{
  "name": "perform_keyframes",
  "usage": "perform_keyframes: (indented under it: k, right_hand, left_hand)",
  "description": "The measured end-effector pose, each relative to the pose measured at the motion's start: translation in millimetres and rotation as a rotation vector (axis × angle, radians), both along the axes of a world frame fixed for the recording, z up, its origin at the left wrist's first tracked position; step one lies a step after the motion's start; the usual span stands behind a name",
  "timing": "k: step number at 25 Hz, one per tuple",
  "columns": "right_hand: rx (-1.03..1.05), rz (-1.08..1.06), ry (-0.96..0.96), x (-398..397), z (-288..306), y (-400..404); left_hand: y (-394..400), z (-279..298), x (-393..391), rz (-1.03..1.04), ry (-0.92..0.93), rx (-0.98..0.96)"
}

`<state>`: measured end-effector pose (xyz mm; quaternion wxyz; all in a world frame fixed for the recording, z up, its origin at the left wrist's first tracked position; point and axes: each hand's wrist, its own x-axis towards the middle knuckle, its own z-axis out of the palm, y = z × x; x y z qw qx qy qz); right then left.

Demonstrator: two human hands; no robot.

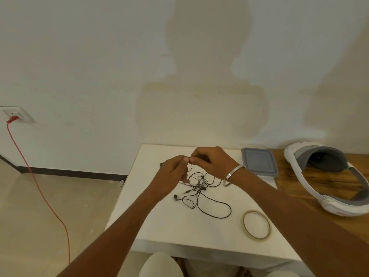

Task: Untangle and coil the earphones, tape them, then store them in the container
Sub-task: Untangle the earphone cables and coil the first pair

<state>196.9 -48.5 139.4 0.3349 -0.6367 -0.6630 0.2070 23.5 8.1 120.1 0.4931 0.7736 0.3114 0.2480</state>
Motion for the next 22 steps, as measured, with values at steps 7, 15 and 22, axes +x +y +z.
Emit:
perform_keyframes:
  k: [7,15,22]
  right_hand:
    - [-0.087,-0.044,-0.135,32,-6,-5]
    - [-0.217,-0.222,-0.310,91,-17,-15]
    - [-0.111,-0.309,-0.259,107,15,-16]
  left_hand:
    - [24,8,-28,0.330,-0.126,0.202]
    - [58,2,-79,0.761,-0.129,0.175]
    - [66,-22,-102,0.912,-0.043,0.126]
